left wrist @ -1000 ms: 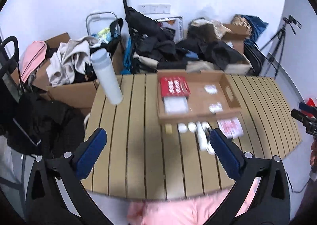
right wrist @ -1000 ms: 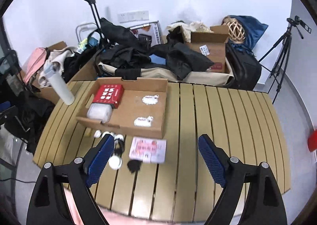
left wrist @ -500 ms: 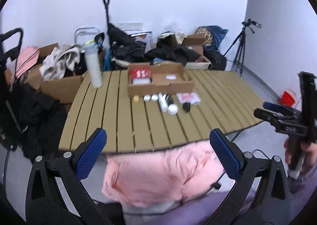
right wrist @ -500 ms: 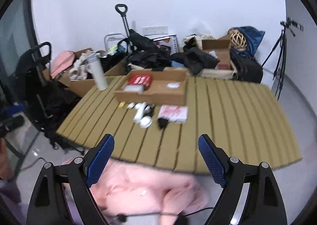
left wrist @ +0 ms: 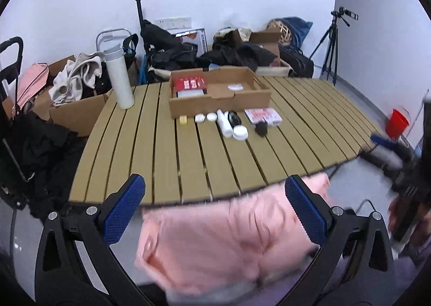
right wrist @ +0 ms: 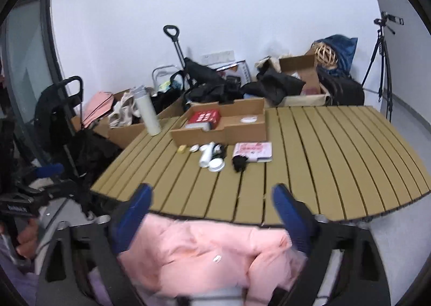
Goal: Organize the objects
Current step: 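Pull both grippers back and reach toward the remaining table items, then grasp the white round brush with the left gripper while the right grasps the black cloth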
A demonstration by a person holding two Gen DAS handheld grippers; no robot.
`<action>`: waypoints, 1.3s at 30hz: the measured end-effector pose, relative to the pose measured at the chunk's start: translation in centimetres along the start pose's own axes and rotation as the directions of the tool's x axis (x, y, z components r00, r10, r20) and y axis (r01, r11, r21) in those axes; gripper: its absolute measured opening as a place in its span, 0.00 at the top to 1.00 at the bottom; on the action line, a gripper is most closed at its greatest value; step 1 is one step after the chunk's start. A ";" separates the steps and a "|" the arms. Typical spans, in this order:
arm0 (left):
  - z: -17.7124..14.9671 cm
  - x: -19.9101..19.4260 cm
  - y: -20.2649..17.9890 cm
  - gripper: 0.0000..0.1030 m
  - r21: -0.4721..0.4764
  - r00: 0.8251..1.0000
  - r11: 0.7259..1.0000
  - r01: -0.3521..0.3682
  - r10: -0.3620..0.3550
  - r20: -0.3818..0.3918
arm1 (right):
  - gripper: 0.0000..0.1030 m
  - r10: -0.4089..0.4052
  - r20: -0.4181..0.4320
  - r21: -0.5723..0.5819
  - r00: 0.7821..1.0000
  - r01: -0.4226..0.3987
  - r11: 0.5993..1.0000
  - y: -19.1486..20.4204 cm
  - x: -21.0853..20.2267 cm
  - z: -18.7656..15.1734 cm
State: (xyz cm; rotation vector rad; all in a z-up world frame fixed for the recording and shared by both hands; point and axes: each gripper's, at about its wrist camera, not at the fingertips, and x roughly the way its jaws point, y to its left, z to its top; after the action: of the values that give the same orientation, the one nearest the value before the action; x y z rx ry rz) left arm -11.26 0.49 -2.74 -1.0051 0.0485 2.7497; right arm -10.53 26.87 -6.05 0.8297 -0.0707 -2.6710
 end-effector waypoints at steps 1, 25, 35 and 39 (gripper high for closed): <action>0.3 1.1 0.0 0.00 -0.002 0.999 0.999 0.033 -0.033 0.026 | 0.00 -0.022 -0.048 -0.034 0.999 0.021 0.999 0.0 1.5 -0.6; 2.4 30.0 -3.8 0.68 -0.365 0.970 0.931 0.010 -0.099 -0.224 | 0.28 -0.013 -0.317 -0.028 0.948 0.005 1.000 -5.2 23.8 1.5; 1.5 25.7 0.5 0.73 -0.450 0.961 0.887 0.101 -0.204 -0.185 | 0.34 -0.005 -0.334 -0.023 0.943 -0.003 1.000 -3.1 27.2 2.1; 1.5 21.8 1.4 0.73 -0.381 0.977 0.921 0.082 -0.150 -0.152 | 0.61 -0.049 -0.352 -0.001 0.935 0.052 0.999 -3.4 28.9 2.6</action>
State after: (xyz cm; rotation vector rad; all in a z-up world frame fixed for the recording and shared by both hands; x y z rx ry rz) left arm -28.73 3.40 -15.56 -1.2996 -0.5104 2.6038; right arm -35.28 20.17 -20.00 1.3144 0.0274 -2.5237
